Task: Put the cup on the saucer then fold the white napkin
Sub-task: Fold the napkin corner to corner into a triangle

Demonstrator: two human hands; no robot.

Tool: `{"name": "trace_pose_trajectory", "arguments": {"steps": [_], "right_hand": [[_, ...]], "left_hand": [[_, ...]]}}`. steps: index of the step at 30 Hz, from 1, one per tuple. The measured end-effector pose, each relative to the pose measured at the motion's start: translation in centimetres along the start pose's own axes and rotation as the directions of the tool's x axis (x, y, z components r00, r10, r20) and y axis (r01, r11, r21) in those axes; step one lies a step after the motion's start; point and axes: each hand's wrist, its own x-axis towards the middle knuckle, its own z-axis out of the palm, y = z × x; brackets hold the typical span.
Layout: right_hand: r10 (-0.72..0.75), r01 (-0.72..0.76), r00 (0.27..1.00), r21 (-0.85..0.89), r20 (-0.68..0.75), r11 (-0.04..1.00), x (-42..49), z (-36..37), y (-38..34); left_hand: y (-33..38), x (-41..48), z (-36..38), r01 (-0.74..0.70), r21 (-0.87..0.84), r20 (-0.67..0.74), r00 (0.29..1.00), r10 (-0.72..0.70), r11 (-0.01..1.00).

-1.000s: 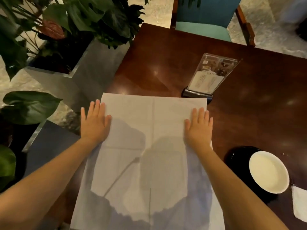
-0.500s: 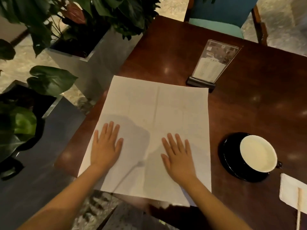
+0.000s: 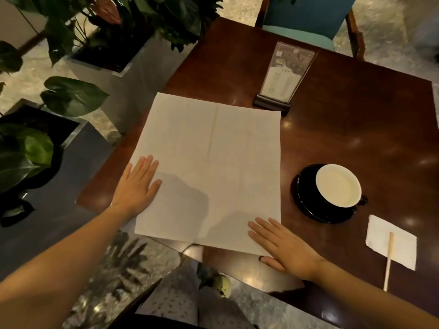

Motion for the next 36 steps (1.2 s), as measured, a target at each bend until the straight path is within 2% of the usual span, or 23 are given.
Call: {"name": "trace_pose_trajectory", "arguments": {"steps": [4,6,9,11,12,14,16,18,19,21,24,29,34,36], "right_hand": [[-0.049,0.033,0.984,-0.097,-0.174,0.995,-0.9,0.6,0.3],[-0.076,0.055,0.979,-0.111,-0.191,0.992,-0.3,-0.5,0.2],[0.011,-0.004,0.992,0.061,-0.128,0.998,1.8,-3.7,0.3],[0.134,-0.118,0.990,0.261,-0.046,0.958,4.0,-6.2,0.7],[0.179,-0.172,0.984,0.353,0.014,0.919,5.3,-7.4,1.0],[0.185,-0.215,0.977,0.482,0.110,0.849,8.2,-10.0,1.8],[0.134,-0.190,0.981,0.545,0.141,0.816,11.3,-12.6,2.7],[0.103,-0.174,0.982,0.565,0.156,0.807,14.5,-15.1,3.4],[0.103,-0.181,0.981,0.570,0.166,0.802,16.0,-16.2,3.7],[0.100,-0.187,0.979,0.585,0.178,0.789,18.7,-18.1,4.2],[0.075,-0.184,0.977,0.619,0.198,0.764,22.0,-20.5,5.5],[0.001,-0.167,0.971,0.674,0.240,0.720,25.9,-23.1,8.0],[0.168,-0.186,0.981,0.732,0.099,0.655,30.8,-23.8,9.1],[0.211,-0.189,0.976,0.716,0.059,0.672,33.5,-23.8,9.1]], "left_hand": [[-0.2,0.0,-0.2,-0.021,-0.030,0.040,0.999,0.022,0.999],[-0.1,0.0,-0.4,-0.020,-0.036,0.056,0.998,0.022,0.999],[0.4,-0.2,-1.1,-0.010,-0.053,0.077,0.997,0.014,0.999],[1.6,-0.4,-1.7,0.006,-0.187,0.065,0.998,0.006,0.982],[2.7,-0.5,-2.4,0.018,-0.315,0.081,0.997,0.008,0.949],[5.5,-0.9,-4.0,0.037,-0.602,0.157,0.985,0.073,0.798],[9.1,-1.2,-5.6,0.006,-0.731,0.176,0.968,0.179,0.683],[12.0,-1.1,-6.1,-0.033,-0.795,0.122,0.969,0.213,0.605],[13.1,-0.9,-6.2,-0.045,-0.821,0.069,0.982,0.177,0.569],[14.3,-0.1,-6.5,-0.035,-0.865,-0.038,0.999,0.004,0.501],[13.5,1.9,-8.0,0.025,-0.918,-0.077,0.969,-0.237,0.397],[9.3,5.3,-10.5,0.088,-0.957,-0.008,0.945,-0.328,0.277],[5.7,8.7,-12.0,0.122,-0.958,0.006,0.914,-0.405,0.260],[3.8,10.8,-12.2,0.124,-0.945,-0.022,0.899,-0.436,0.303]]}}
